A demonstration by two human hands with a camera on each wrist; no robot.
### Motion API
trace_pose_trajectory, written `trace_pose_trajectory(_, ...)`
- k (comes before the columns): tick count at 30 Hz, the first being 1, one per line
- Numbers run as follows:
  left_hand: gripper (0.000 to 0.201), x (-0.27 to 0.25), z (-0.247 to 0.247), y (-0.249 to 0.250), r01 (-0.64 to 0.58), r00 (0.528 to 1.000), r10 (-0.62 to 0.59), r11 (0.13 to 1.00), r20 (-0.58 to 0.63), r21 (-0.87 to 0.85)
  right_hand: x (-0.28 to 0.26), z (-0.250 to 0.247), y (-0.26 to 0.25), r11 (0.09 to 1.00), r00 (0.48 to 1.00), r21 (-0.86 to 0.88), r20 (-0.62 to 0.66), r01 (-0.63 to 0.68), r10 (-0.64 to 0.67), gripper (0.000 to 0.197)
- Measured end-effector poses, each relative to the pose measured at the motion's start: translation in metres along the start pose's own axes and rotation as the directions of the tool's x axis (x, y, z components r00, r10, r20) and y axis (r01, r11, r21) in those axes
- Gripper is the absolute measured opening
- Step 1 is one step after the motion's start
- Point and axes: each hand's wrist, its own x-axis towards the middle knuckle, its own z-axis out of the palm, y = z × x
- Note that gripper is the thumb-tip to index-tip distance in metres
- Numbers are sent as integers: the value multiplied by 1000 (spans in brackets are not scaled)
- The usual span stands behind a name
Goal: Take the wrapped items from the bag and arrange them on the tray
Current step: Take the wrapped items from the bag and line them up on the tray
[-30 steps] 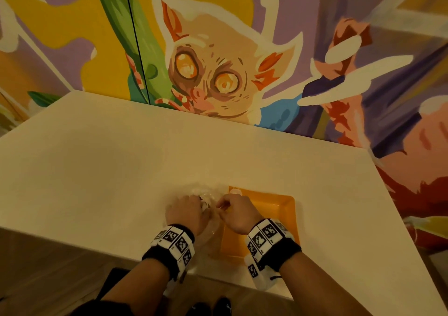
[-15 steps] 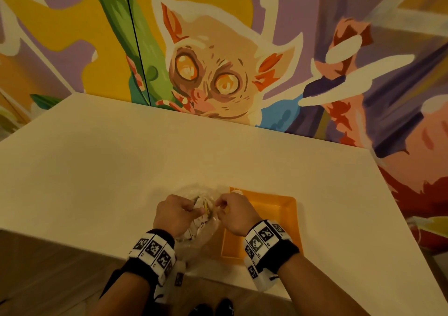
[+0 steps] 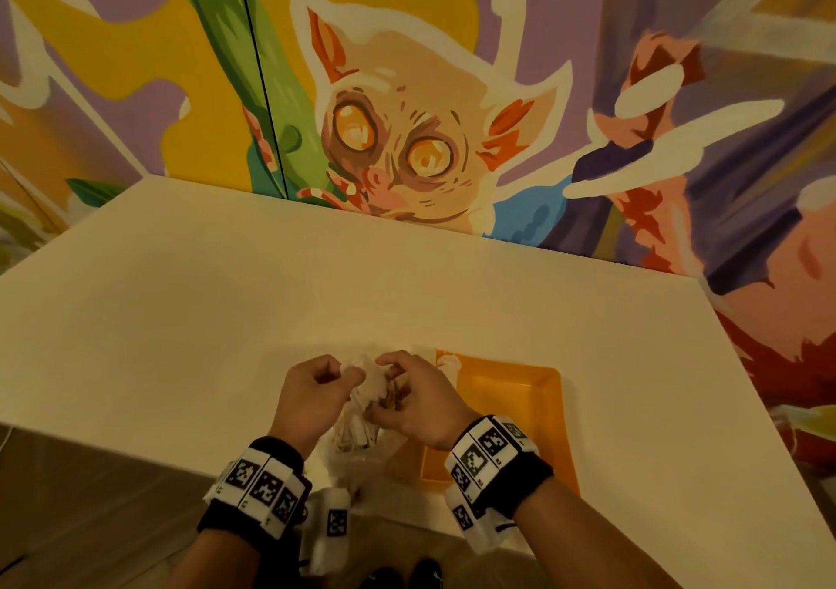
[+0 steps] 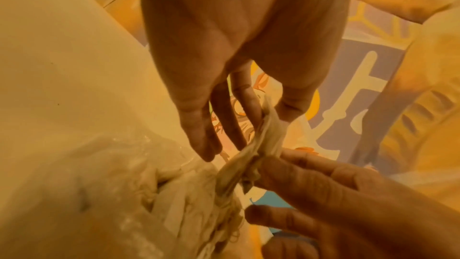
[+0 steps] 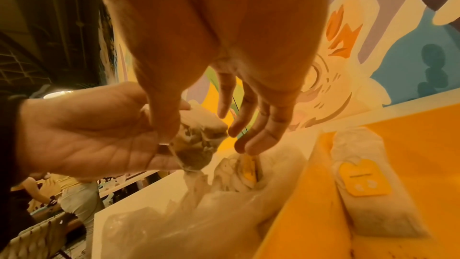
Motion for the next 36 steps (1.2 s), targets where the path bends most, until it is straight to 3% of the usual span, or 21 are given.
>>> trace_pose_trajectory(3,24,2,-1,-3,65,998,-64,975,8,-211,0,3,-6,997,997,68,-63,48,-44,59)
trace_pose_trajectory(7,4,2,1,-3,142,989,-142,893,33,-426,3,8,-13,995,982,50,-170,86,-77,39)
trace_pose_trajectory(11,21,1,9,-4,186,978,-206,819,25,-543,8,19,-17,994,976,66,-203,92,-77,35)
trace_pose_trajectory(17,34,-5,16,-5,298,954,-239,719,179,-628,7,27,-20,995,982,52,-178,81,-71,32)
trace_pose_trajectory(28,60,-6,16,-7,302,944,-173,796,281,-525,8,11,-18,991,955,127,-287,-42,78,19)
trace_pose_trajectory(36,33,-8,18,-7,240,957,-110,822,269,-517,11,11,-11,985,906,165,-407,-54,118,12)
